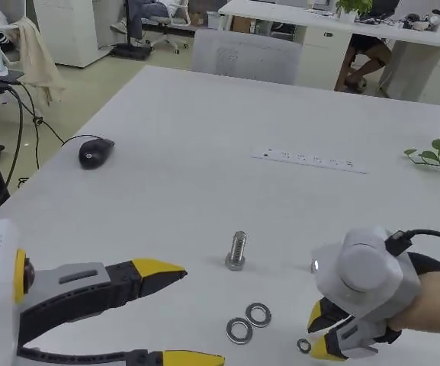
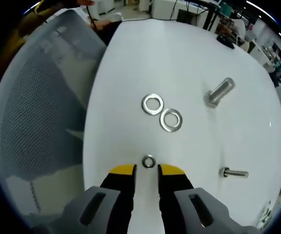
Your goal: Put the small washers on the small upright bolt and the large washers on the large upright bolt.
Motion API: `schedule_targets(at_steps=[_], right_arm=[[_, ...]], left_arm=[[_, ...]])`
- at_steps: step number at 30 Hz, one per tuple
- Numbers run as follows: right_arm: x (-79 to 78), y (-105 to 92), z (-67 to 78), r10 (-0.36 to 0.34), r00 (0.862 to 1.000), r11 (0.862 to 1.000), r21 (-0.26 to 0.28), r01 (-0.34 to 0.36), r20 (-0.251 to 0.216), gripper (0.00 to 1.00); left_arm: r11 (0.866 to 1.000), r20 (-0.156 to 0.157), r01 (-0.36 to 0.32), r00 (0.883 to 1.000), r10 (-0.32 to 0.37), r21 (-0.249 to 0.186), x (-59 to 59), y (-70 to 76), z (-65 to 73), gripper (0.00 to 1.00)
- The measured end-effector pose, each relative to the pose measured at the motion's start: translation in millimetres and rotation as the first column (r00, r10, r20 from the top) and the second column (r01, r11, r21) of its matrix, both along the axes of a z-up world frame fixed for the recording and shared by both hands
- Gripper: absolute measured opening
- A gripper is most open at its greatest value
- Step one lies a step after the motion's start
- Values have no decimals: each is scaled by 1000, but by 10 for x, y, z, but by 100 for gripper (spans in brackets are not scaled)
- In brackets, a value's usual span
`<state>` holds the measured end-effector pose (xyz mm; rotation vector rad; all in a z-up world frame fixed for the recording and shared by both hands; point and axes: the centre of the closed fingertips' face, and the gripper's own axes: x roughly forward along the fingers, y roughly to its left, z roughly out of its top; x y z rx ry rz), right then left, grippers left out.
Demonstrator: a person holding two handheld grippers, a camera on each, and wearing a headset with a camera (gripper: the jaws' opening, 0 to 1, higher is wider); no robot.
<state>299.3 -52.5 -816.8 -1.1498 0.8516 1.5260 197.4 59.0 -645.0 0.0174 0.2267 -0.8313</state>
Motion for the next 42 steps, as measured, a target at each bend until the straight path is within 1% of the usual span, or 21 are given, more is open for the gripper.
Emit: schedule_targets(at_steps=[6,12,13,14,17,22,26,28,32,36,37,39,40,41,42], right_arm=[[13,14,-55,-16,1000,1000,-10,16,1,19],[13,14,-129,-28,1000,999,-22,27,-8,21],[2,14,-123,-24,1000,999,-22,24,-18,21],[16,31,-119,-28,1000,1000,-12,28,-12,21],[13,28,-121,-31,999,999,-17,31,-22,21],[23,32,-119,-34,999,999,-13,34,-26,20],[18,34,-122,-10,1000,1000,-14,10,-15,18],[10,33,-122,8,1000,1000,-15,-8,-3,14],[24,35,-125,3,1000,1000,-21,-3,-6,13],[29,37,-127,-10,1000,1000,-21,10,-5,12],[40,48,-122,-16,1000,1000,-8,16,0,12],[56,39,-121,-42,999,999,-2,42,-11,12],[68,36,-110,-61,998,998,1,62,-22,12],[82,43,-92,-65,998,998,11,65,-24,12],[120,32,-68,-70,997,997,12,70,-14,12]], left_arm=[[1000,0,-4,1000,4,1,-13,6,-6,49],[1000,1,-9,1000,9,-6,3,3,-11,49],[1000,0,-10,1000,10,-6,7,3,-14,49],[1000,0,-10,1000,10,-6,8,3,-15,49],[1000,0,-11,1000,11,-6,20,6,-21,49],[1000,-1,-16,1000,16,-8,55,14,-31,49],[1000,0,-15,1000,15,-7,84,4,-31,49],[1000,1,-17,1000,17,-9,99,5,-27,49],[1000,0,-17,1000,17,-10,113,2,-28,49],[1000,-3,-16,1000,15,-10,122,-5,-33,49],[1000,-4,-15,1000,15,-10,122,-5,-34,49],[1000,-6,-15,1000,15,-11,124,-8,-33,49],[1000,-8,-14,1000,14,-12,123,-7,-33,49],[1000,-9,-15,1000,15,-12,122,-6,-35,49],[1000,-10,-14,1000,14,-12,121,-3,-37,49]])
